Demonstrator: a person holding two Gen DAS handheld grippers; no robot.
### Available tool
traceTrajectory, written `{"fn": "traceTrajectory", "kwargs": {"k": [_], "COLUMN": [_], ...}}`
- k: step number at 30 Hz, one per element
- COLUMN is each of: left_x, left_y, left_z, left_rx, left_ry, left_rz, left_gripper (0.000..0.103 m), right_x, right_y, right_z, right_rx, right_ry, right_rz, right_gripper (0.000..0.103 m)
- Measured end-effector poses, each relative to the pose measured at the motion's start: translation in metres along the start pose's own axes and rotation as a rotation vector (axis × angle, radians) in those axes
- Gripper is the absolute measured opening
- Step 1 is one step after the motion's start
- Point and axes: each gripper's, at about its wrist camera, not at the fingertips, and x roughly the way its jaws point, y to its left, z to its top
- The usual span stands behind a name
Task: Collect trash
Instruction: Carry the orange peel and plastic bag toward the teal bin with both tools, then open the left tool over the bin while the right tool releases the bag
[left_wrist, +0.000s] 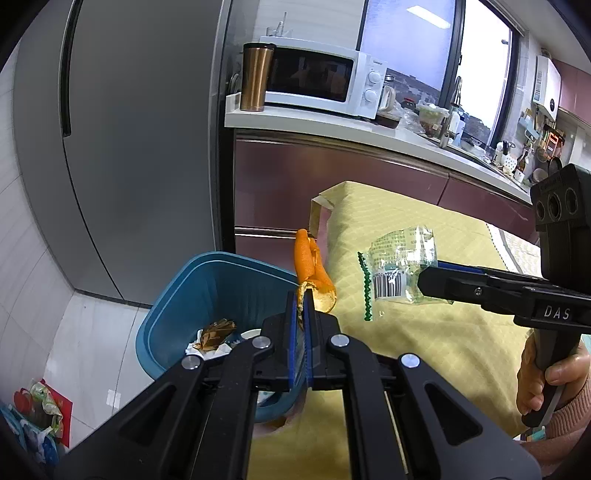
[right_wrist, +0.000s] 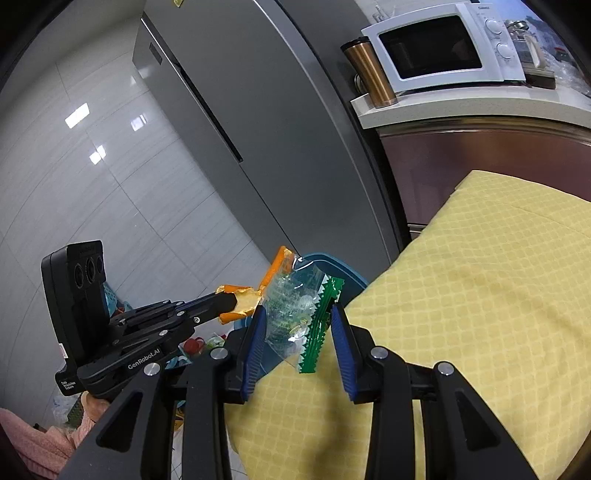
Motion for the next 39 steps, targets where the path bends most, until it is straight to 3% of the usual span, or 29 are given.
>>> {"fn": "traceTrajectory", "kwargs": {"k": [39], "left_x": [0.038], "left_y": [0.037], "left_z": [-0.007], "left_rx": [-0.077], "left_ry": [0.064], "left_rz": [0.077], "left_gripper": [0.004], "right_x": [0.062], "right_y": [0.013], "right_z": [0.015], "right_rx": [-0.048], "right_ry": [0.112], "right_rz": [-0.005], "right_gripper": [0.034]}}
